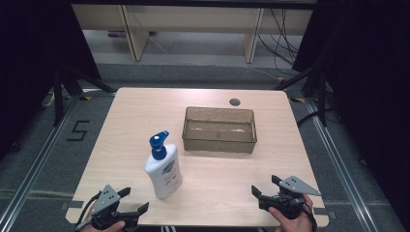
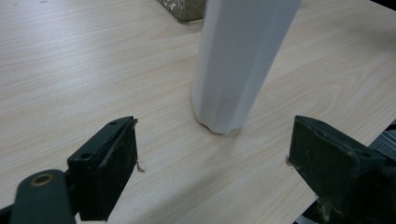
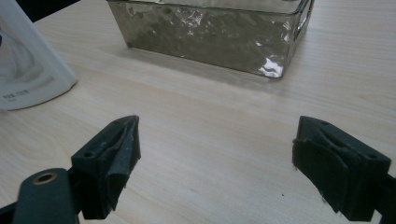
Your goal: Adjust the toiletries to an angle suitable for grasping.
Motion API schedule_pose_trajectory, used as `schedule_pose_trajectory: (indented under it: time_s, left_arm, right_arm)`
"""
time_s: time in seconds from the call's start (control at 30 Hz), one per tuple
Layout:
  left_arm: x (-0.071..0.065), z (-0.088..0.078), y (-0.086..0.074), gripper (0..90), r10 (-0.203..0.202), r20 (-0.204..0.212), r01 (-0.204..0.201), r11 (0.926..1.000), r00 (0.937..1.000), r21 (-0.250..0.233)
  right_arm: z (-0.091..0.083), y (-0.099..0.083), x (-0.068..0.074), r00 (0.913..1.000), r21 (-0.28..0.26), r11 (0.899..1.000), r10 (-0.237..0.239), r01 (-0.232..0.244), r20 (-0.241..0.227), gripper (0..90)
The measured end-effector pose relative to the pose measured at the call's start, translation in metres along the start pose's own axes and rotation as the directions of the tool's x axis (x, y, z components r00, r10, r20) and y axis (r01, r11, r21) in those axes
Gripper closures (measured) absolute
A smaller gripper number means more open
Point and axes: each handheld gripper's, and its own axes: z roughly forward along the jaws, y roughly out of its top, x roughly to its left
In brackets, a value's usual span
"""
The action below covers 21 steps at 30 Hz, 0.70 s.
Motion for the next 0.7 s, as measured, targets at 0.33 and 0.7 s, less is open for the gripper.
schedule_pose_trajectory:
  time_s: [0.33,0.7]
  left_arm:
    - [-0.0013,0.0010,0.0000,14.9,-0.023,-0.010,0.023,0.9997,0.9997,-0.010]
    - [-0.0013,0.0008,0.0001,14.9,-0.015,-0.006,0.015,0.9999,0.9999,0.002]
  right_arm:
    - [0.0003,0.0005,0.0020,0.9999,0.003,1.000,0.002,-0.002,-0.015,15.4]
    - [-0.0007,0.0040,0.0070,0.9983,-0.048,0.998,0.034,-0.036,-0.047,15.3]
